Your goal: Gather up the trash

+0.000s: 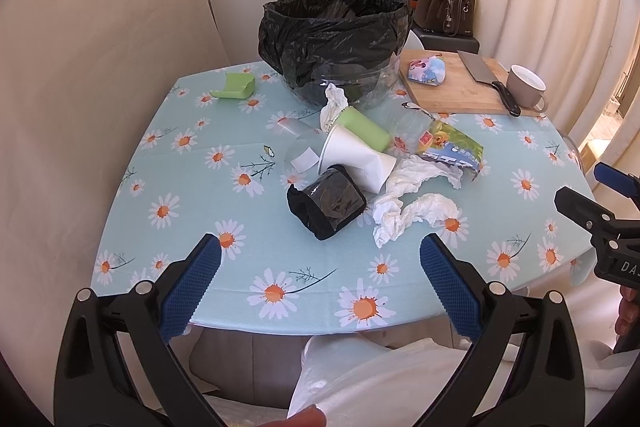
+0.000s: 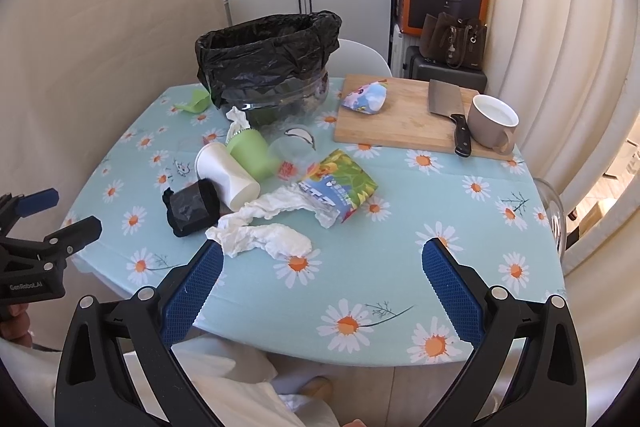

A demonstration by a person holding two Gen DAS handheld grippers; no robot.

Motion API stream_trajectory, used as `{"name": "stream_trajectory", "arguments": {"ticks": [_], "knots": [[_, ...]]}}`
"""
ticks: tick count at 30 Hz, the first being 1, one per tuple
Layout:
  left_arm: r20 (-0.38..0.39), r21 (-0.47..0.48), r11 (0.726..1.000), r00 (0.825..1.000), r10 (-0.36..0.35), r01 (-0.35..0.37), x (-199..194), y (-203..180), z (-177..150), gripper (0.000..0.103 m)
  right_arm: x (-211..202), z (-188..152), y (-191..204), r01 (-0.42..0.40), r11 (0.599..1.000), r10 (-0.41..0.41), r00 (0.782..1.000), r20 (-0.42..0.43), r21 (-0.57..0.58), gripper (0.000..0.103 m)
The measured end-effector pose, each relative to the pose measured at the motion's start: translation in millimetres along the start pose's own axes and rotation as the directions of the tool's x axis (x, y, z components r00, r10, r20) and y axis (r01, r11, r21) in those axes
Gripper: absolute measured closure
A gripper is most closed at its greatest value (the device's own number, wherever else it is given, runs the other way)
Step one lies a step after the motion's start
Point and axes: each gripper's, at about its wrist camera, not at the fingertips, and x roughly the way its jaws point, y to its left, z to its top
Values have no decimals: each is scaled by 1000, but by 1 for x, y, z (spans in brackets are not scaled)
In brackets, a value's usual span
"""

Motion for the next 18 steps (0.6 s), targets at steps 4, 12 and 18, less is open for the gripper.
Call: {"name": "stream_trajectory", "arguments": {"ticks": [4, 12, 18], "knots": [[-6, -1, 1000, 1000, -5, 5, 2, 1, -2, 6, -1, -2, -2, -1, 1000, 1, 1000, -2, 3, 7], [-10, 4, 1000, 1000, -12, 12, 2, 2, -3, 6, -2, -4, -2, 5, 1000, -5, 1000, -6, 5, 7], [-19, 18, 1000, 1000, -18, 19, 4, 2, -5, 6, -1, -5, -1, 2, 1000, -2, 1000, -11, 4, 7]]}}
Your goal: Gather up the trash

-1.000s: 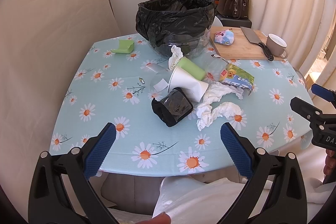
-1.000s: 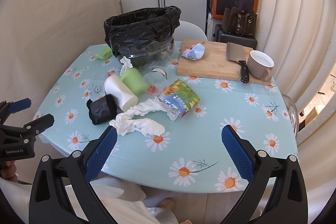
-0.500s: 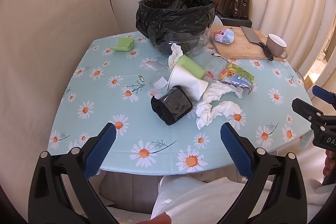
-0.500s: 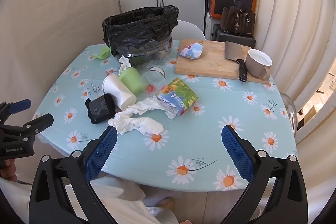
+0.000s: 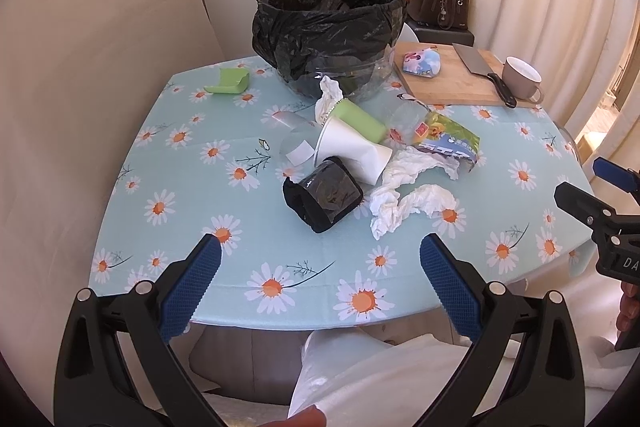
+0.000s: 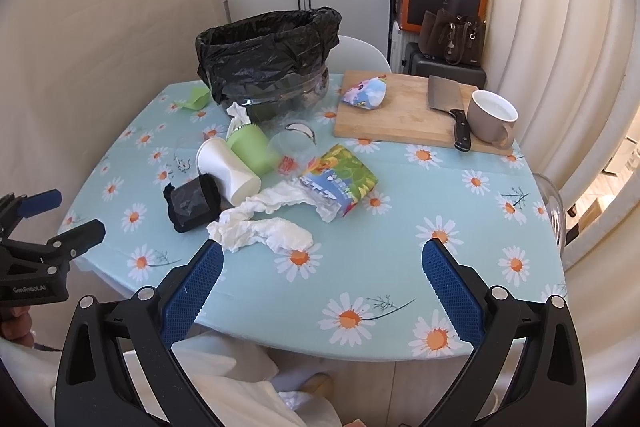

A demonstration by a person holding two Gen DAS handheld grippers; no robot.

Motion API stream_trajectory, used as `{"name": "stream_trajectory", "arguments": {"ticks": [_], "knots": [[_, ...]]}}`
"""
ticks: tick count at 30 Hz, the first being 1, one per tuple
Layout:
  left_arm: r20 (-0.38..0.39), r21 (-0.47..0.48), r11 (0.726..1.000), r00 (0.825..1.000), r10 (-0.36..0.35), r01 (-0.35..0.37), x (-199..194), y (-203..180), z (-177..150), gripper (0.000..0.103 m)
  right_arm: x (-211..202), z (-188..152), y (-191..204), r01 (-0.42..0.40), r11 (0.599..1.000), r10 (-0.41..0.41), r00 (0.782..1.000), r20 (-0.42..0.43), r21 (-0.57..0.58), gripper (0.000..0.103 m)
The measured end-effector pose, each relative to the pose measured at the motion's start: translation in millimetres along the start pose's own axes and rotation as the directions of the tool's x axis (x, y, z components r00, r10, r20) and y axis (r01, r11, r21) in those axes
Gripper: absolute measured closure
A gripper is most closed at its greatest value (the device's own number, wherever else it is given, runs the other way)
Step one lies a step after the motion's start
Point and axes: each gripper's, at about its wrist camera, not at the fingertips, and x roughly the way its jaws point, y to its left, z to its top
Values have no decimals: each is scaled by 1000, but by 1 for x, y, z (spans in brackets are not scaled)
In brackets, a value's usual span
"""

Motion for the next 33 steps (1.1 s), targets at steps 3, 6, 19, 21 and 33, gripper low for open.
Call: {"name": "stream_trajectory", "arguments": {"ticks": [3, 6, 19, 21, 33], "knots": [[-8, -1, 1000, 1000, 1, -1, 2, 2, 0, 6, 1, 0, 3, 1, 1000, -1, 1000, -4, -1, 7], [-8, 12, 1000, 1000, 4, -4, 3, 2, 1, 6, 1, 0, 4, 3, 1000, -3, 1000, -9, 2, 7], [-54, 71, 997, 998, -25, 29, 27, 13, 20, 6, 26, 11, 11, 38, 999, -36, 996, -85, 23, 7], [-67, 87, 996, 997, -25, 31, 34, 14, 25, 6, 33, 13, 12, 41, 999, -39, 994, -103, 22, 7], [-195, 141, 989, 981, -14, 42, 95, 24, 49, 6, 82, 19, 25, 35, 999, -29, 968, -250, 22, 7]]}}
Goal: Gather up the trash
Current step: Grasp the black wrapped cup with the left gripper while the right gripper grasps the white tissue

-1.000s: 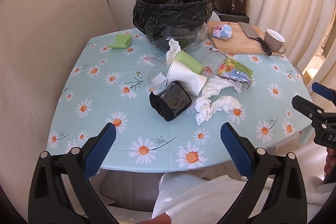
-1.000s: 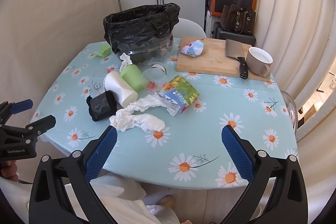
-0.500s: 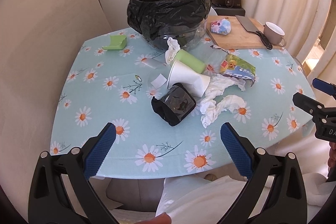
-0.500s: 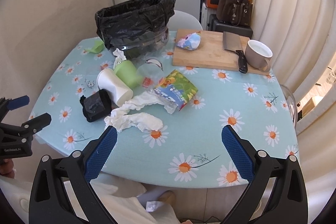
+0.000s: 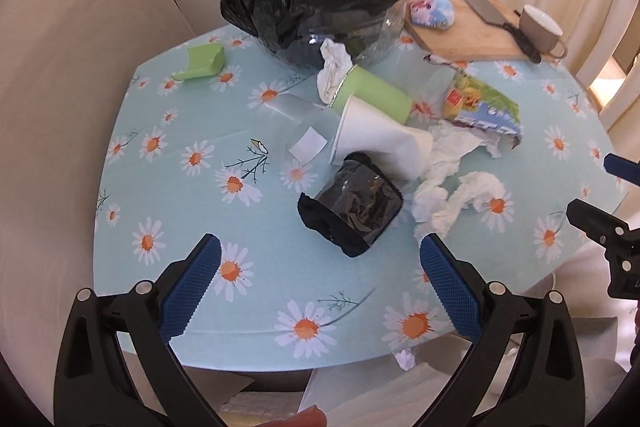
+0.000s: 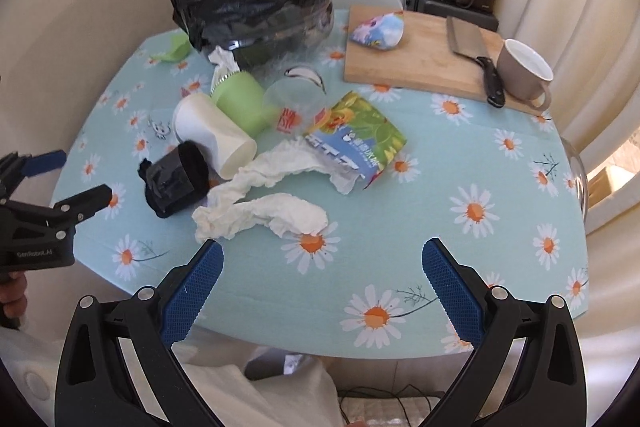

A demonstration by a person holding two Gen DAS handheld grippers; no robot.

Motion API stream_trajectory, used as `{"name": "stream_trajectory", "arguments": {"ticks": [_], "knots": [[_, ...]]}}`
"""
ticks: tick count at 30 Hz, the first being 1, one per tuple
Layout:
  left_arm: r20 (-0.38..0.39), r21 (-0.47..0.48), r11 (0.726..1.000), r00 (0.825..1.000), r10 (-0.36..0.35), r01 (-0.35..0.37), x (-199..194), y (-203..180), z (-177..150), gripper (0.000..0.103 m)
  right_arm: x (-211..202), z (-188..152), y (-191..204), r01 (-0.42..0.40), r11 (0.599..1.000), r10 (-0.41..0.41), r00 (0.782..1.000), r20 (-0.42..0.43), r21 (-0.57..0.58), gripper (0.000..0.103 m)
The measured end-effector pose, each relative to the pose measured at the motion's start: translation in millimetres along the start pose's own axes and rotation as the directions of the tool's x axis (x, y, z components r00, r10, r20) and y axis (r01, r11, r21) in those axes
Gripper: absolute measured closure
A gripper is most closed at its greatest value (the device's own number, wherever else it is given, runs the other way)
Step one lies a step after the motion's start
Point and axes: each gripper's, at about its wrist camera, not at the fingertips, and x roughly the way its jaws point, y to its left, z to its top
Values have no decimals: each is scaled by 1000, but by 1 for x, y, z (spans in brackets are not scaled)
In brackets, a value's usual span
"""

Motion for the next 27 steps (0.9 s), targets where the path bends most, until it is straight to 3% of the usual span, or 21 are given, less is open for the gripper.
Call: {"name": "stream_trajectory", "arguments": {"ticks": [10, 20, 27], "knots": [[-110, 60, 995, 992, -68, 75, 54, 3, 16, 6, 53, 12, 17, 15, 1000, -15, 995, -103, 5, 7], [-203, 141, 975, 969, -142, 172, 104, -2, 25, 6, 102, 19, 30, 27, 1000, -25, 981, -194, 7, 7], [-268, 177, 947, 939, -215, 267, 130, -9, 26, 6, 130, 20, 40, 15, 1000, -17, 972, -235, -12, 7]]}}
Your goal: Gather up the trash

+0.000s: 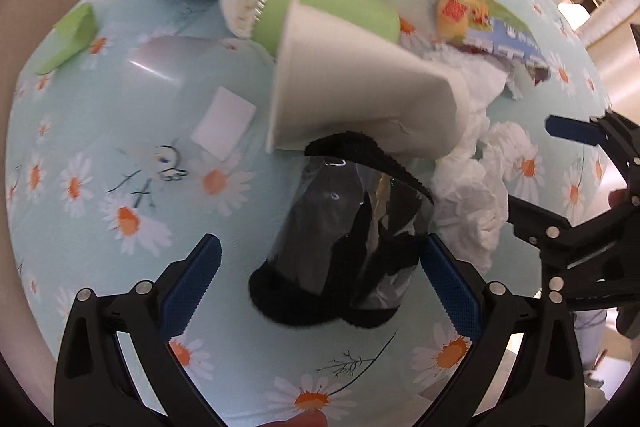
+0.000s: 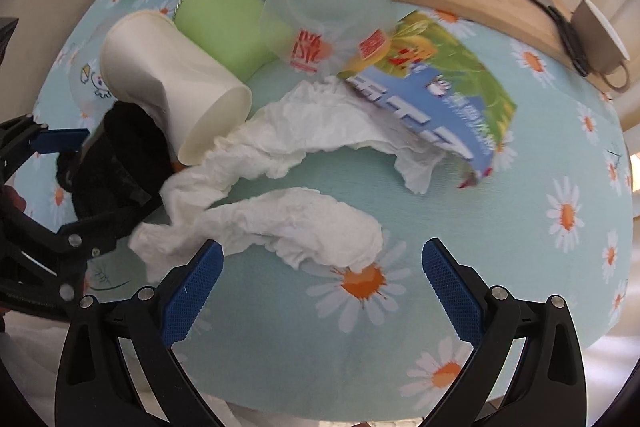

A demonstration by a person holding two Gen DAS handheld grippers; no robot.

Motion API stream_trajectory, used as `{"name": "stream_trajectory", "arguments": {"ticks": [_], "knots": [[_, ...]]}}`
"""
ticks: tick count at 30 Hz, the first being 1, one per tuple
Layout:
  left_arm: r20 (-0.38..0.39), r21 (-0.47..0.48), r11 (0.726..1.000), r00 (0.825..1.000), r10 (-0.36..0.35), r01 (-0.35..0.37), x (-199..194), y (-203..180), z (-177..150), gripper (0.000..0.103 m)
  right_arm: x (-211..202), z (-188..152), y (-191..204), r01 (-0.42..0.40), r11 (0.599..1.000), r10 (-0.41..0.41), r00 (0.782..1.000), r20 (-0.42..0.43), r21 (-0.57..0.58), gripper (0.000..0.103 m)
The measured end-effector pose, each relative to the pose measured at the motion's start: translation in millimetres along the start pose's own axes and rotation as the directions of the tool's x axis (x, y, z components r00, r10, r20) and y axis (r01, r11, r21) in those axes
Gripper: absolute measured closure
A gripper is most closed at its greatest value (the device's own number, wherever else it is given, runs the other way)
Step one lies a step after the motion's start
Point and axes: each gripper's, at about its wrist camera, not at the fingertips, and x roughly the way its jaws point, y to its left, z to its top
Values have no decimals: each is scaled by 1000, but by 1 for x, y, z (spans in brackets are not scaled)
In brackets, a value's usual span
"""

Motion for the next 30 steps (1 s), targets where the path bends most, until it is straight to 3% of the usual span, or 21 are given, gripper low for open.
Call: {"name": "stream_trajectory", "arguments": {"ticks": [4, 8, 15, 21, 22, 23, 24, 25, 26, 27, 30], "knots": [[-35, 16, 1000, 999, -6, 6, 17, 3, 2, 6, 15, 1, 9, 11, 998, -11, 1000, -8, -57, 7], [12, 81, 996, 999, 46, -47, 22, -1, 3, 4, 21, 3, 10, -25, 997, 27, 999, 31, -70, 6], [119, 99, 994, 992, 33, -45, 22, -2, -7, 4, 24, -7, 11, -29, 997, 37, 993, 115, -72, 6], [139, 83, 996, 990, 31, -43, 17, -2, -23, 4, 18, -10, 10, -12, 998, 20, 992, 128, -61, 8], [141, 85, 996, 990, 28, -41, 16, -2, -24, 6, 17, -10, 11, -14, 998, 23, 991, 132, -64, 11], [149, 91, 995, 988, 26, -40, 13, -4, -26, 14, 12, -12, 10, -12, 997, 22, 989, 145, -73, 25], [157, 100, 994, 987, 22, -38, 10, -6, -27, 26, 5, -17, 12, -2, 997, 15, 987, 159, -83, 46], [160, 107, 994, 987, 18, -36, 7, -7, -27, 33, 1, -18, 14, -11, 995, 27, 986, 164, -97, 57], [156, 112, 993, 988, 23, -41, 5, -11, -22, 38, -2, -18, 14, -19, 993, 38, 986, 163, -115, 78], [151, 117, 992, 988, 31, -49, 3, -13, -23, 40, -3, -17, 14, -28, 991, 49, 987, 156, -133, 89], [139, 104, 993, 990, 40, -55, 1, -12, -21, 42, -8, -16, 8, -95, 982, 116, 985, 128, -163, 94]]}}
